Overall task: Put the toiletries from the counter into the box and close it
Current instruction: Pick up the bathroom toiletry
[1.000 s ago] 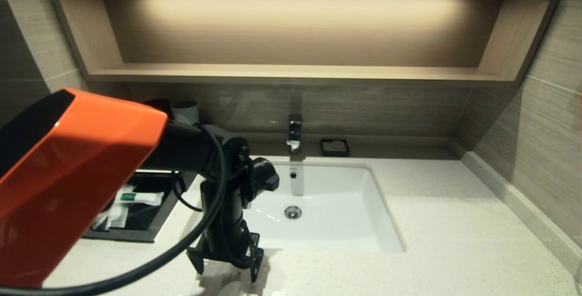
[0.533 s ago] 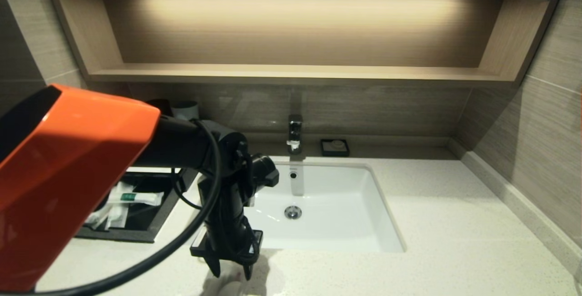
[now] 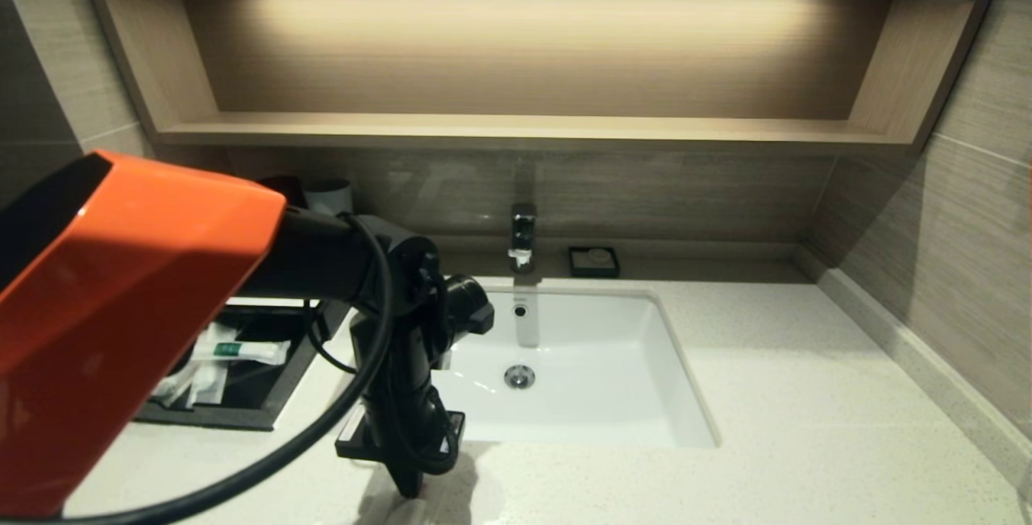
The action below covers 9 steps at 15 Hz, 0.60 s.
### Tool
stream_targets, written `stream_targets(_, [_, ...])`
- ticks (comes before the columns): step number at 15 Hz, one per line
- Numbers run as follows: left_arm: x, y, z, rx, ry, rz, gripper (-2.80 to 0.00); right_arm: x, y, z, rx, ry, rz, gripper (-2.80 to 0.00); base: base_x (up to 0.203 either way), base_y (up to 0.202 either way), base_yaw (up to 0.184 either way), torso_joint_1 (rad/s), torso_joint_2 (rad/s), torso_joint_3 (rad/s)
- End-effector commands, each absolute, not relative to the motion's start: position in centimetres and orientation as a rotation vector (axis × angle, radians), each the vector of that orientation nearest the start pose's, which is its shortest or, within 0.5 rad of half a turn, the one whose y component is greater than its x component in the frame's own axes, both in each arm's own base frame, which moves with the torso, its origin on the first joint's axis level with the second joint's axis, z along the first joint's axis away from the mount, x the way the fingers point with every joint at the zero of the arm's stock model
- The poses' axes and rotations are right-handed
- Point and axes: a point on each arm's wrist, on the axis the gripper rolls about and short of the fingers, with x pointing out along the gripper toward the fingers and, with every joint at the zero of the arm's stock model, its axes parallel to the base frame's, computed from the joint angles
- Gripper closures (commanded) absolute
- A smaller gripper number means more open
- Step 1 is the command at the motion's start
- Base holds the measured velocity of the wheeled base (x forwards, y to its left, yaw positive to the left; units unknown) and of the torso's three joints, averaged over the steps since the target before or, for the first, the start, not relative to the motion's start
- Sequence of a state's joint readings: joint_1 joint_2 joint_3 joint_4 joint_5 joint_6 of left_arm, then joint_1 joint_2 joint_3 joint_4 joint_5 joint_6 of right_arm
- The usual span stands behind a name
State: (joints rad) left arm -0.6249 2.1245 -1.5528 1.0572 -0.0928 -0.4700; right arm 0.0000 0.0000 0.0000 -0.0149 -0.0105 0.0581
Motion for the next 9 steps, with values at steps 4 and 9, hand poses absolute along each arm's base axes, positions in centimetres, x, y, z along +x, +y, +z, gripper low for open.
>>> stream_targets(4, [27.26, -19.74, 12.18, 0.111, 1.664, -0.120, 0.00, -2.27, -0.02, 7.71, 0.058, -0.014, -0.010, 0.00, 0.000, 0.000, 0.000, 0.000, 0.00, 0.000])
stream_targets(9, [27.65, -19.81, 11.85, 0.102, 1.656, -0.112, -2.80, -2.27, -0.02, 7.71, 0.058, -0.014, -0.010, 0.00, 0.000, 0.000, 0.000, 0.000, 0.00, 0.000])
